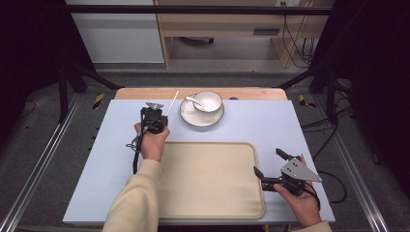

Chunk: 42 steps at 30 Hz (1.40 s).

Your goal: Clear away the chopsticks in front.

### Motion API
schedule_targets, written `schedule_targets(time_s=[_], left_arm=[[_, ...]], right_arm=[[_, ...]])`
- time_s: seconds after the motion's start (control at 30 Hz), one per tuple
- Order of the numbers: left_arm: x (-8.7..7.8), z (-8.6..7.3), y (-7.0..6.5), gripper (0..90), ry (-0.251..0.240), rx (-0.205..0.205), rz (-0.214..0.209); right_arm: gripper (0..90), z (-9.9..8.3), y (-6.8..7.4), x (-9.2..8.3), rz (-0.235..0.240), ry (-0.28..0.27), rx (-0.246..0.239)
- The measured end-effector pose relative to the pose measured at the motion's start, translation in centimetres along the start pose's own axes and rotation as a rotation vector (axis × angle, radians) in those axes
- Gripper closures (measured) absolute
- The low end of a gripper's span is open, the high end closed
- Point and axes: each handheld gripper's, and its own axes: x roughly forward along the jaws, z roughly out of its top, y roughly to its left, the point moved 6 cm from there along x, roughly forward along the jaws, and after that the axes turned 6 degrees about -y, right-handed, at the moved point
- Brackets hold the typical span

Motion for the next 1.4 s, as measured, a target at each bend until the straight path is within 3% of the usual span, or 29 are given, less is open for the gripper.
schedule_targets(time_s=[0.33, 0.57, 0.8, 0.83, 0.97, 1.17, 1.4], left_arm=[[-3.1, -1.0, 1.2, 85.1, -0.034, -0.052, 0.012], [-5.7, -2.6, 1.4, 85.1, -0.041, -0.063, 0.022], [-8.4, -4.2, 0.5, 85.1, -0.073, -0.105, 0.006], [-9.4, -4.8, -0.1, 85.1, -0.086, -0.109, 0.002], [-11.1, -6.1, -1.3, 85.1, -0.116, -0.155, -0.042], [-12.9, -8.0, -2.7, 85.1, -0.116, -0.125, -0.023], [-14.8, -10.3, -4.4, 85.1, -0.115, -0.126, -0.016]], right_arm=[[3.5, 0.1, -0.1, -0.1, 0.000, -0.005, 0.009], [3.5, 0.2, -0.2, -0.4, -0.003, -0.012, 0.012], [3.5, 0.3, -0.2, -0.4, -0.006, -0.016, 0.018], [3.5, 0.3, -0.2, -0.4, -0.006, -0.015, 0.019], [3.6, 0.3, -0.1, -0.4, -0.001, -0.016, 0.018], [3.6, 0.3, 0.0, -0.4, 0.003, -0.019, 0.021], [3.6, 0.3, 0.0, -0.4, 0.007, -0.017, 0.024]])
